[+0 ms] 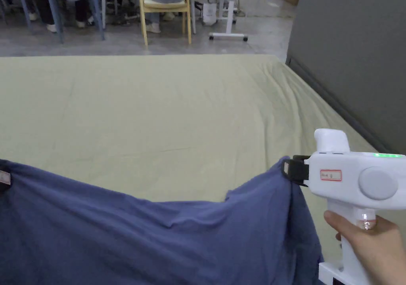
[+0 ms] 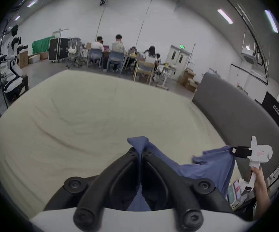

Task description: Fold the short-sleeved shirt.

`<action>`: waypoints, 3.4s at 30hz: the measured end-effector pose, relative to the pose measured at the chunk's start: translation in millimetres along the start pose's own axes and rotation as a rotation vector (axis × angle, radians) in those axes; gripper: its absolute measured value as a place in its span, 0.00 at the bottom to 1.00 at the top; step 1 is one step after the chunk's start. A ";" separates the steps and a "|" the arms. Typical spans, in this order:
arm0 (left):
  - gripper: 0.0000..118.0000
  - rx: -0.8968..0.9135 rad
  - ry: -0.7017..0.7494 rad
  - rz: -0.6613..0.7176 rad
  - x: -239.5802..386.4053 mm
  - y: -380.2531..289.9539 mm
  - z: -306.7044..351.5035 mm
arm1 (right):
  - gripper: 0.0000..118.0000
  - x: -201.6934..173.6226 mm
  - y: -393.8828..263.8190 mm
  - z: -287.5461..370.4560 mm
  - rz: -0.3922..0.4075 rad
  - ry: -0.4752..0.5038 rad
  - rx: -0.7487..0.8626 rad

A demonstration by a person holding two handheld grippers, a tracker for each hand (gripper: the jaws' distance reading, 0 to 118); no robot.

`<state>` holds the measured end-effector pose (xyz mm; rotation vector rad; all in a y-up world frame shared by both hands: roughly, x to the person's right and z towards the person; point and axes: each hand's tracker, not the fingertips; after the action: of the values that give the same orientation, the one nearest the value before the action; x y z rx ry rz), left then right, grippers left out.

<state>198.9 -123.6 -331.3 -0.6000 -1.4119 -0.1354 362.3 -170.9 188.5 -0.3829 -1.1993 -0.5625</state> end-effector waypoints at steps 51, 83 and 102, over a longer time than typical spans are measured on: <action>0.01 -0.098 0.283 -0.162 -56.6 132.1 -226.5 | 0.03 -36.5 154.4 -179.6 0.083 -0.108 0.085; 0.01 -0.470 0.305 -0.229 -80.7 -210.5 22.6 | 0.03 22.1 -236.9 70.3 0.002 -0.099 -0.237; 0.00 -0.233 0.263 -0.180 -14.8 -183.6 153.4 | 0.02 -32.9 -209.1 148.3 0.094 -0.070 -0.226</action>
<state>-18.9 -210.9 -282.3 -0.6206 -1.2000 -0.5103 116.3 -249.1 202.6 -0.6520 -1.1817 -0.6090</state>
